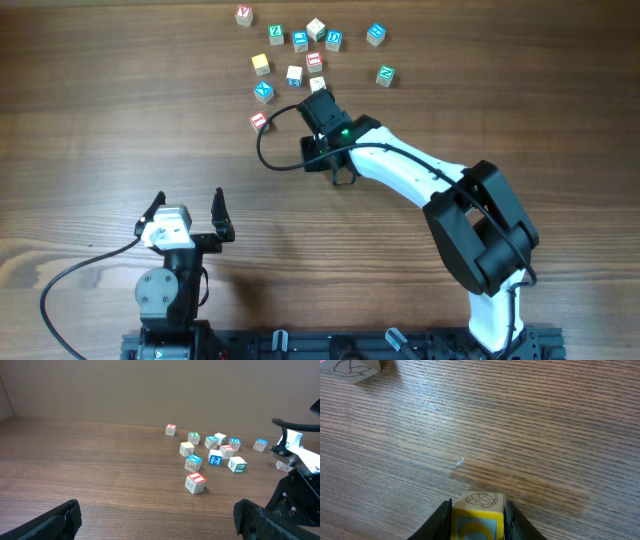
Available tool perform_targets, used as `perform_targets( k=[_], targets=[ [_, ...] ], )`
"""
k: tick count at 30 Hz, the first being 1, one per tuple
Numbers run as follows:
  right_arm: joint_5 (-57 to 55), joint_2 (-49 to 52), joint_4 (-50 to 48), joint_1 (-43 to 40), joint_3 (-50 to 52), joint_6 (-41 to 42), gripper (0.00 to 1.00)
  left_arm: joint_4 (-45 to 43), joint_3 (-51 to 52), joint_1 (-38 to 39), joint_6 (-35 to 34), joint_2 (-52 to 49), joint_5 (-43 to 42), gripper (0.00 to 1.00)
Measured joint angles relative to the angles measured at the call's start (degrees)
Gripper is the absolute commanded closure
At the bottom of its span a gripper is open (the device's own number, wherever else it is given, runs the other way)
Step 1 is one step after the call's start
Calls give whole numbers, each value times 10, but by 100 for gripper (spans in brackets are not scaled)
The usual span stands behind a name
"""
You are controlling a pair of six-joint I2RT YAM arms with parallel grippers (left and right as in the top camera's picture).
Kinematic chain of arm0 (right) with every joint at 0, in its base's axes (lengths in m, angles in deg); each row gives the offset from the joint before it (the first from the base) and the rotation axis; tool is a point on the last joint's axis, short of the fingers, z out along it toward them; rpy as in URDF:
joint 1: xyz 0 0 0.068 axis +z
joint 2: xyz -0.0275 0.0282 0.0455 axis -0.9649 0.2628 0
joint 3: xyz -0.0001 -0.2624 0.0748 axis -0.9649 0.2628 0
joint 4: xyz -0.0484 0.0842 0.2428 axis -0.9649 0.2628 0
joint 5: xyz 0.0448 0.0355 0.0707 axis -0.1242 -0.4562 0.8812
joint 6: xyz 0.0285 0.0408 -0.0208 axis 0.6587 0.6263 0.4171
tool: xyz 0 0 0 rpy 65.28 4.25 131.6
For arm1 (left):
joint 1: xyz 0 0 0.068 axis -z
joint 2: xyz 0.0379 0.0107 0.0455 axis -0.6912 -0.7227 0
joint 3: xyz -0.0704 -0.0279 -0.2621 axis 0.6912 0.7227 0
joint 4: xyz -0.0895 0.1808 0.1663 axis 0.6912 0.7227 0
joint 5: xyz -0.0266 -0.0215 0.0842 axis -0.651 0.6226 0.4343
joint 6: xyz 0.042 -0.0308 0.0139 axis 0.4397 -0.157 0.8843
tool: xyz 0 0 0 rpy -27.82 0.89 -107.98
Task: Form a circle
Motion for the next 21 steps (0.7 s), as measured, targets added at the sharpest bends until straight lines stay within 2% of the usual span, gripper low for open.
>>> perform_targets(
  k=[4, 6, 9, 21],
  targets=[
    [0, 0, 0, 0, 0, 0, 72, 0, 0, 0, 0, 0, 0, 0],
    [0, 0, 0, 0, 0, 0, 65, 0, 0, 0, 0, 0, 0, 0],
    [0, 0, 2, 0, 0, 0, 60, 0, 0, 0, 0, 0, 0, 0],
    [0, 0, 7, 0, 0, 0, 42, 0, 0, 0, 0, 0, 0, 0]
  ],
)
